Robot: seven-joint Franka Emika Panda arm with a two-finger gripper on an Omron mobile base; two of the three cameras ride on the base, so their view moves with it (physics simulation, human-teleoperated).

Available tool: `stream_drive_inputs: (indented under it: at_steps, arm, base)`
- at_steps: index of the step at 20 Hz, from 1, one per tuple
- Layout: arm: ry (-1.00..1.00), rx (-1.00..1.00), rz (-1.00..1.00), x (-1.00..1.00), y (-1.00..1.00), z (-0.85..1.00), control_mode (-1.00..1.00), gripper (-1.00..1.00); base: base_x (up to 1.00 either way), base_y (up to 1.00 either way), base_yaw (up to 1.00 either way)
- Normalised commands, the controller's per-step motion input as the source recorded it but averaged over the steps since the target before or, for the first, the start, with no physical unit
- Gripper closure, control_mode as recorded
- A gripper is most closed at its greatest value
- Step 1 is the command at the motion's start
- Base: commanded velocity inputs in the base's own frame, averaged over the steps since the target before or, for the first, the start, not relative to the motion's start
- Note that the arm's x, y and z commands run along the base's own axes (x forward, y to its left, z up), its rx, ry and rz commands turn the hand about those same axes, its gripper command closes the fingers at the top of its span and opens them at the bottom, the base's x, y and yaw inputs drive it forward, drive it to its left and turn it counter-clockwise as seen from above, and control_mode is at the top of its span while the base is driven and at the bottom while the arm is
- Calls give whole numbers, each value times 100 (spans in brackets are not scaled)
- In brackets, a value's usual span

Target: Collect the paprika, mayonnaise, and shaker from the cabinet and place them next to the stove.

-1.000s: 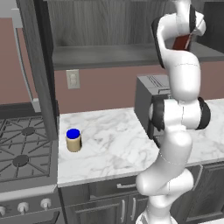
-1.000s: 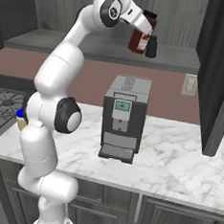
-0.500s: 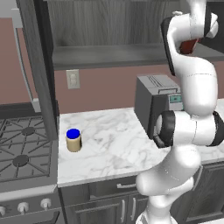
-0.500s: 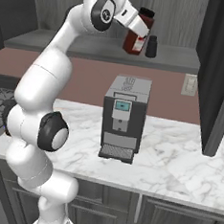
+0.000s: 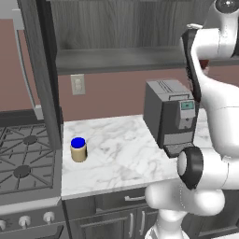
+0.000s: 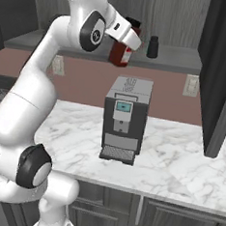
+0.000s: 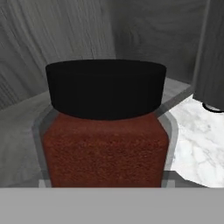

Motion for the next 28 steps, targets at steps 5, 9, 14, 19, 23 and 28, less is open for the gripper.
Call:
stream_drive_inputs:
  at_steps: [5,9,14,19,23,28]
  arm:
    - [0,-7,26,-82,64,-40,-100,100]
    - [0,-7,27,-94,60,-41,-100,100]
    - [-1,-6,22,-94,68,-40,-100,100]
    - [0,-7,5,-61,93,-34,-100,100]
    - [0,-5,2,-34,90,-33,-100,100]
    - [2,0,18,7,59,-25,-100,100]
  base:
    - [0,0,0]
    - [0,0,0]
    - [0,0,0]
    - [0,0,0]
    - [0,0,0]
    - [0,0,0]
